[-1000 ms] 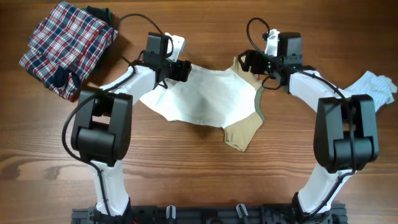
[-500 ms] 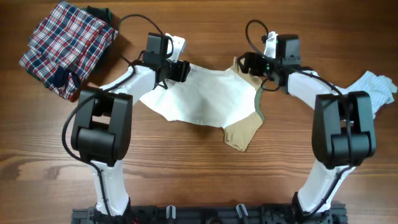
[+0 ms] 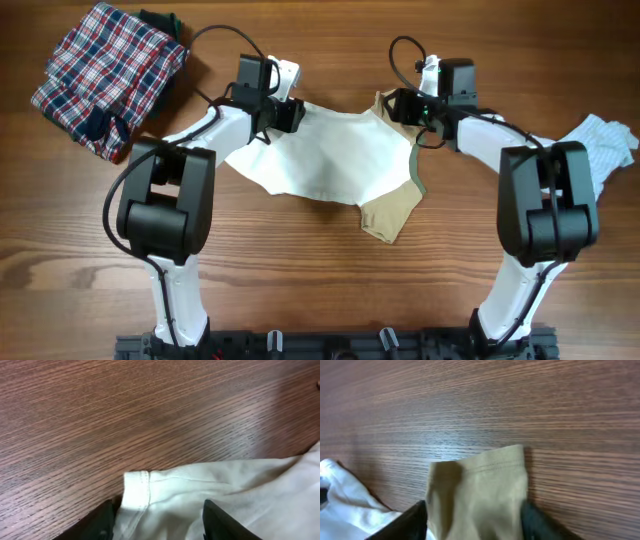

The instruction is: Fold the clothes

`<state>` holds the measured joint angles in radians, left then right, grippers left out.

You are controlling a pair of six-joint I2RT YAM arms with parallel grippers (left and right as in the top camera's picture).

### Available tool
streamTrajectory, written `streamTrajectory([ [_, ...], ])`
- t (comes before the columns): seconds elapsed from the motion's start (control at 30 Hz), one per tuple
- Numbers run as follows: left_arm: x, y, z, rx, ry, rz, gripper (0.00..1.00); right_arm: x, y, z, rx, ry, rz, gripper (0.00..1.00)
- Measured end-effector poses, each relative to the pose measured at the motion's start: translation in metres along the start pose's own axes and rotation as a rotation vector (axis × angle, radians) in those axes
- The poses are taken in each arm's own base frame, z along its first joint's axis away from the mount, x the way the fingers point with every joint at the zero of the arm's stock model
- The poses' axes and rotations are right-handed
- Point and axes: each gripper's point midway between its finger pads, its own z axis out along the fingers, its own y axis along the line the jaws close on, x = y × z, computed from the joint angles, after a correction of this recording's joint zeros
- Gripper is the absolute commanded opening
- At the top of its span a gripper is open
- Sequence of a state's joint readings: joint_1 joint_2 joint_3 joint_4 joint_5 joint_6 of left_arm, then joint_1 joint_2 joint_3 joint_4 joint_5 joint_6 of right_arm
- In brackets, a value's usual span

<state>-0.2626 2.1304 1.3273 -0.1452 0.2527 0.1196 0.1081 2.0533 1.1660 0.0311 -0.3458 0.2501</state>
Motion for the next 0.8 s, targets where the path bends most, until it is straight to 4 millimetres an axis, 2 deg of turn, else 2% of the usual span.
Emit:
streamTrajectory([
  [0.1, 0.0011, -0.0006, 0.0011, 0.002, 0.003, 0.003, 0.33, 0.0031, 0.0072, 0.0028, -0.004, 0.007, -0.015, 0.17],
  [0.27, 0.0022, -0.0023, 0.0023, 0.007, 0.006, 0.005, 0.13, 0.0041, 0.0081, 0.0037, -0.002, 0.009, -0.016, 0.04],
  [0.4, 0.0022, -0.0029, 0.0041, 0.01, 0.003, 0.003, 0.04, 0.0042, 0.0078, 0.0038, 0.0, 0.009, -0.014, 0.04],
  [0.8, 0.0012, 0.0003, 0.0047, -0.009, -0.001, 0.005, 0.04, -0.0044, 0.0032, 0.0038, 0.029, -0.029, 0.001, 0.04],
])
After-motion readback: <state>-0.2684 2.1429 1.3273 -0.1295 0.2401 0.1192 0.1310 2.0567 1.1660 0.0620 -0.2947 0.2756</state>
